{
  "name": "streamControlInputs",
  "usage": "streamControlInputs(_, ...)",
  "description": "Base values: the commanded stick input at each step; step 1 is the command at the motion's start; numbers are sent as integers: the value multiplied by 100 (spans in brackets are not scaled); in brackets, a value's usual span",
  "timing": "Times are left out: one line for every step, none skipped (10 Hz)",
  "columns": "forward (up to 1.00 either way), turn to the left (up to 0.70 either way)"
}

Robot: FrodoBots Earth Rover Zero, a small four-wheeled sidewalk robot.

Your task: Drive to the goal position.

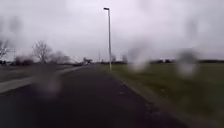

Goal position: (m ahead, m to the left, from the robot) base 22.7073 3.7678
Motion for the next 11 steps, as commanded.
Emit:
streamControlInputs(100, 11)
streamControlInputs(100, 3)
streamControlInputs(100, 0)
streamControlInputs(100, 0)
streamControlInputs(100, 0)
streamControlInputs(100, 0)
streamControlInputs(100, 0)
streamControlInputs(100, 0)
streamControlInputs(100, 15)
streamControlInputs(100, 30)
streamControlInputs(100, 40)
